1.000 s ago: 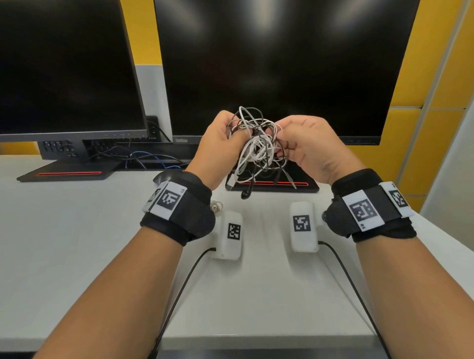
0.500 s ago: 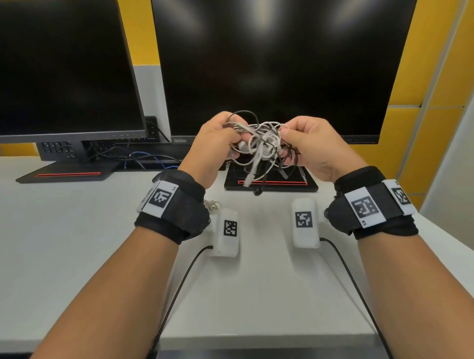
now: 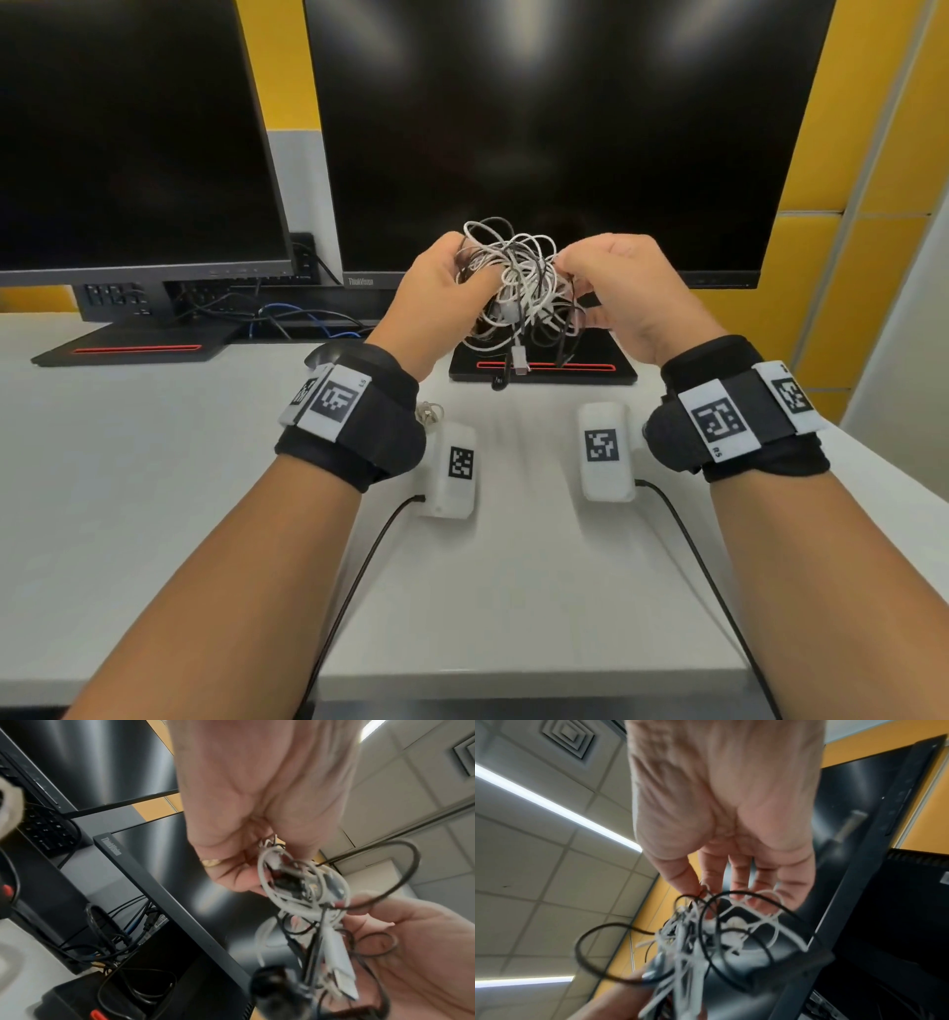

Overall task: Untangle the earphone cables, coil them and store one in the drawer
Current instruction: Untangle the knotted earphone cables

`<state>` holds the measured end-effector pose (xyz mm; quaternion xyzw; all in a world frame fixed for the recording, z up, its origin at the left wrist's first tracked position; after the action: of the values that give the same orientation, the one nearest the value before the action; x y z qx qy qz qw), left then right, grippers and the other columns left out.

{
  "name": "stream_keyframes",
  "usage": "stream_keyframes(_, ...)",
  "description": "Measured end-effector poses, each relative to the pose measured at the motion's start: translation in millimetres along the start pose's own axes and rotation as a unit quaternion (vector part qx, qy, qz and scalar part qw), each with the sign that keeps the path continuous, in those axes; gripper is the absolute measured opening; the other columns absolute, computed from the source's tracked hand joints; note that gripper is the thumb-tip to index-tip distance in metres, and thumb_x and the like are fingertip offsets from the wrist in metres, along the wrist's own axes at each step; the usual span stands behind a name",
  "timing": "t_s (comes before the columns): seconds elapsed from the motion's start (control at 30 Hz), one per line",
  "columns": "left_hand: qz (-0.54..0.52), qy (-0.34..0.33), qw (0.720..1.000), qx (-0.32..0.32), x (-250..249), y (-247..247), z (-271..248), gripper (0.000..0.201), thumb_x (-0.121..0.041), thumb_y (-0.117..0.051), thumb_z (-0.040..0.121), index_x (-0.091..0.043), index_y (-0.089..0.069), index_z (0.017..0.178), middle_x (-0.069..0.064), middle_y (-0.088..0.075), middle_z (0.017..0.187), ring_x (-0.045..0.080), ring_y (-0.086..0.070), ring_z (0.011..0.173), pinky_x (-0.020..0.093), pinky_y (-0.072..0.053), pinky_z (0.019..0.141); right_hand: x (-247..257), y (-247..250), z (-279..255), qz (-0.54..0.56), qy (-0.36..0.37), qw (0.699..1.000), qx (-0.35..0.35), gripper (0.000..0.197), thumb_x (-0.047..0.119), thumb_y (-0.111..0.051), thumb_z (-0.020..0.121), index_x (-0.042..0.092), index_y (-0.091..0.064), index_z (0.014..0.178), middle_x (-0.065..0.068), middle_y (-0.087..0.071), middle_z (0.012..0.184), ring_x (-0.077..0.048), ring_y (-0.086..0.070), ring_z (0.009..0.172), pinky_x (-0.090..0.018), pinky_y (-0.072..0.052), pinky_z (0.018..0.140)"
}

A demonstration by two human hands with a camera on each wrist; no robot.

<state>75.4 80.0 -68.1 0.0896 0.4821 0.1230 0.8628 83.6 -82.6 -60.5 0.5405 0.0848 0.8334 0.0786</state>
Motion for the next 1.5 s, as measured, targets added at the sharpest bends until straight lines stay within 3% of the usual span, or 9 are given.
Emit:
stream_keyframes(0.13, 0.01, -0.025, 0.999, 0.022, -2.7, -3.8, -0.7, 0.024, -0.029, -0.051, 0.099, -0.008, -0.051, 0.089, 0.009, -0.061, 0.08, 0.015, -0.061, 0.071, 0.036, -0.055, 0.072, -1.2, 1.3, 1.4, -0.093, 0.061, 0.994, -0.005, 0.029, 0.024, -0.066, 0.09, 0.027, -0.061, 0.119, 0.003, -0.056, 0.122, -0.012, -0.057, 0.105, -0.028, -0.047, 0.08)
stream_keyframes(0.23, -0.015, -0.027, 0.999, 0.033, -3.9, -4.7, -1.7, 0.021, -0.025, -0.042, 0.103, -0.014, -0.05, 0.087, -0.003, -0.06, 0.071, 0.003, -0.056, 0.059, 0.021, -0.049, 0.058, -2.1, -5.5, 1.5, -0.111, 0.072, 0.99, 0.041, 0.03, 0.018, -0.066, 0.092, 0.022, -0.063, 0.121, 0.002, -0.066, 0.113, -0.012, -0.064, 0.101, -0.029, -0.053, 0.085)
stream_keyframes(0.43, -0.089, -0.016, 0.995, 0.032, -5.2, -2.5, -1.4, 0.018, -0.022, -0.036, 0.105, -0.015, -0.05, 0.095, -0.004, -0.063, 0.073, 0.006, -0.057, 0.058, 0.027, -0.048, 0.057, -0.8, -7.2, 0.3, -0.094, 0.068, 0.992, 0.053, 0.013, 0.017, -0.059, 0.097, 0.02, -0.065, 0.087, 0.002, -0.068, 0.082, -0.005, -0.062, 0.074, -0.016, -0.049, 0.066)
stream_keyframes(0.6, -0.108, -0.004, 0.993, 0.055, -2.0, -5.4, -1.4, 0.022, -0.03, -0.055, 0.097, -0.024, -0.045, 0.116, 0.003, -0.063, 0.089, 0.014, -0.06, 0.071, 0.037, -0.051, 0.069, -4.0, -4.3, 2.8, -0.077, 0.043, 0.996, 0.022, 0.005, 0.016, -0.053, 0.098, 0.015, -0.056, 0.095, -0.001, -0.061, 0.077, -0.007, -0.056, 0.064, -0.015, -0.043, 0.05)
stream_keyframes(0.83, -0.062, -0.037, 0.996, 0.049, -5.7, -6.6, -3.1, 0.034, -0.04, -0.064, 0.089, -0.038, -0.041, 0.115, 0.0, -0.04, 0.136, 0.018, -0.063, 0.104, 0.039, -0.053, 0.09, -7.9, 5.1, 5.2, -0.002, 0.007, 0.999, -0.034, 0.007, 0.022, -0.052, 0.1, 0.017, -0.057, 0.097, -0.004, -0.064, 0.086, -0.011, -0.06, 0.069, -0.025, -0.048, 0.055)
stream_keyframes(0.93, -0.041, -0.08, 0.996, 0.016, -16.0, -2.1, -5.6, 0.005, -0.032, -0.054, 0.097, -0.028, -0.051, 0.1, -0.002, -0.051, 0.112, 0.0, -0.059, 0.083, 0.022, -0.049, 0.077, -5.7, 4.5, 3.9, 0.039, 0.005, 0.998, -0.049, 0.009, 0.024, -0.05, 0.101, 0.018, -0.055, 0.098, -0.006, -0.065, 0.086, -0.012, -0.063, 0.067, -0.027, -0.052, 0.054)
stream_keyframes(1.03, -0.002, -0.095, 0.995, 0.038, -19.6, -4.9, -7.1, 0.013, -0.027, -0.062, 0.093, -0.028, -0.062, 0.08, -0.016, -0.059, 0.089, -0.004, -0.06, 0.08, 0.019, -0.05, 0.075, -2.7, 6.0, 1.8, 0.054, 0.016, 0.996, -0.066, 0.007, 0.024, -0.051, 0.101, 0.017, -0.054, 0.102, -0.009, -0.067, 0.091, -0.018, -0.066, 0.071, -0.032, -0.055, 0.061)
stream_keyframes(1.23, 0.001, -0.052, 0.993, 0.106, -9.6, -17.3, -7.7, 0.029, -0.014, -0.071, 0.086, -0.015, -0.064, 0.114, 0.0, -0.071, 0.106, 0.011, -0.067, 0.099, 0.029, -0.054, 0.09, 5.6, 0.2, -1.4, 0.132, 0.026, 0.991, -0.011, 0.017, 0.007, -0.049, 0.1, 0.013, -0.053, 0.116, -0.008, -0.065, 0.09, -0.012, -0.063, 0.063, -0.027, -0.055, 0.059)
stream_keyframes(1.5, -0.004, -0.022, 0.995, 0.097, -5.7, -15.1, -5.8, 0.015, -0.025, -0.055, 0.097, -0.024, -0.07, 0.099, 0.005, -0.073, 0.098, 0.021, -0.068, 0.098, 0.038, -0.056, 0.088, 6.8, -4.7, -4.9, -0.019, 0.069, 0.997, 0.031, 0.037, 0.014, -0.071, 0.088, 0.016, -0.053, 0.12, -0.001, -0.073, 0.1, 0.002, -0.067, 0.082, -0.009, -0.047, 0.059)
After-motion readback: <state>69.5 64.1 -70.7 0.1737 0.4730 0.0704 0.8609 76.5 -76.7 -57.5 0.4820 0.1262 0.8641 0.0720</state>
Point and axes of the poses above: each hand's wrist, its own z-axis towards the middle knuckle, its own y-axis out of the back of the hand, x = y × z, the point moved 6 cm from there along z, towards the middle knuckle
